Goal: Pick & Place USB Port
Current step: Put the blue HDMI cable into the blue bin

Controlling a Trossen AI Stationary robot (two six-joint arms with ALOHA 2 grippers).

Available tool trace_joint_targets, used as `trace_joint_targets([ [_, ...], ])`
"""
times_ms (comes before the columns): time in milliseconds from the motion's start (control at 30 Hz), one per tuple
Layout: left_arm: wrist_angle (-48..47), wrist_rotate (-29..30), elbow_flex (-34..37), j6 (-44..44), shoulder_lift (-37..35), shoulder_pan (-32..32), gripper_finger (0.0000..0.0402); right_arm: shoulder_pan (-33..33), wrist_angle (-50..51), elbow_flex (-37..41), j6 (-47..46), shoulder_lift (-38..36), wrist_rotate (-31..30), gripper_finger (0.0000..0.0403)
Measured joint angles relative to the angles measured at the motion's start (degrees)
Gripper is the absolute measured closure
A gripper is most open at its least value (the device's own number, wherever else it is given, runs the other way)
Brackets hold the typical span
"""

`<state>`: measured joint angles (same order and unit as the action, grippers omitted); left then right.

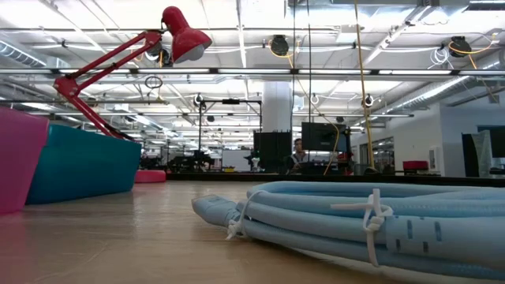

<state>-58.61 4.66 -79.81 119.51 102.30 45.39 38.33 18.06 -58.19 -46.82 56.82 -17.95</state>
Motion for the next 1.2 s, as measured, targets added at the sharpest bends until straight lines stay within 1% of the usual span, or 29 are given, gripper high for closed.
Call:
trace_joint_targets([
  [133, 0.0, 0.0, 0.0, -0.1, 0.0, -0.3, 0.0220, 0.0, 0.0, 0.0, 0.3, 0.0, 0.0, 0.0231],
  [233, -0.1, 0.2, 0.0, -1.9, 0.0, -0.4, 0.0200, 0.0, 0.0, 0.0, 0.4, 0.0, 0.0, 0.0231],
  [333, 0.3, -0.6, 0.0, -7.1, -1.5, -0.3, 0.0196, 0.0, 0.0, 0.0, 0.1, 0.0, 0.1, 0.0231],
  [400, 0.5, -2.2, 0.0, -11.5, -4.0, -0.3, 0.0200, 0.0, -0.2, 0.0, -0.1, 0.3, 0.3, 0.0231],
  [467, 1.7, -1.4, 0.0, -14.5, -7.2, -0.2, 0.0205, 0.0, -0.3, 0.0, -0.1, 0.7, 1.6, 0.0231],
  [533, 4.0, 2.8, 0.0, -17.2, -10.9, -0.2, 0.0211, 0.0, -1.1, 0.0, -0.4, 1.1, 1.8, 0.0231],
  [567, 5.8, 5.9, 0.0, -18.7, -12.9, -0.2, 0.0213, 0.0, -2.3, 0.0, -0.4, 1.4, 1.8, 0.0231],
  [667, 12.8, 17.3, -0.1, -24.9, -18.1, -0.6, 0.0217, 0.0, -7.3, 0.0, 1.1, 2.1, 1.7, 0.0231],
  [733, 19.1, 23.8, -0.1, -31.8, -20.4, -1.5, 0.0217, -0.2, -11.4, 0.0, 2.9, 2.8, 1.6, 0.0231],
  [800, 24.9, 26.4, -0.1, -40.2, -22.1, -2.8, 0.0217, -0.7, -15.2, 0.0, 4.4, 3.6, 1.6, 0.0231],
  [900, 32.6, 26.0, -0.1, -51.8, -23.1, -5.7, 0.0218, -1.7, -20.3, 0.0, 5.7, 5.0, 1.6, 0.0231],
  [967, 35.5, 23.2, -0.1, -58.0, -23.0, -7.8, 0.0218, -2.6, -23.6, 0.0, 5.7, 5.9, 1.6, 0.0231],
  [1100, 35.7, 15.2, -0.1, -65.0, -22.9, -11.6, 0.0218, -4.2, -29.9, 0.0, 5.7, 7.8, 1.0, 0.0231],
  [1200, 34.7, 11.1, -0.1, -68.9, -22.9, -14.0, 0.0218, -5.3, -37.8, 0.0, 6.9, 9.6, -3.7, 0.0231],
])
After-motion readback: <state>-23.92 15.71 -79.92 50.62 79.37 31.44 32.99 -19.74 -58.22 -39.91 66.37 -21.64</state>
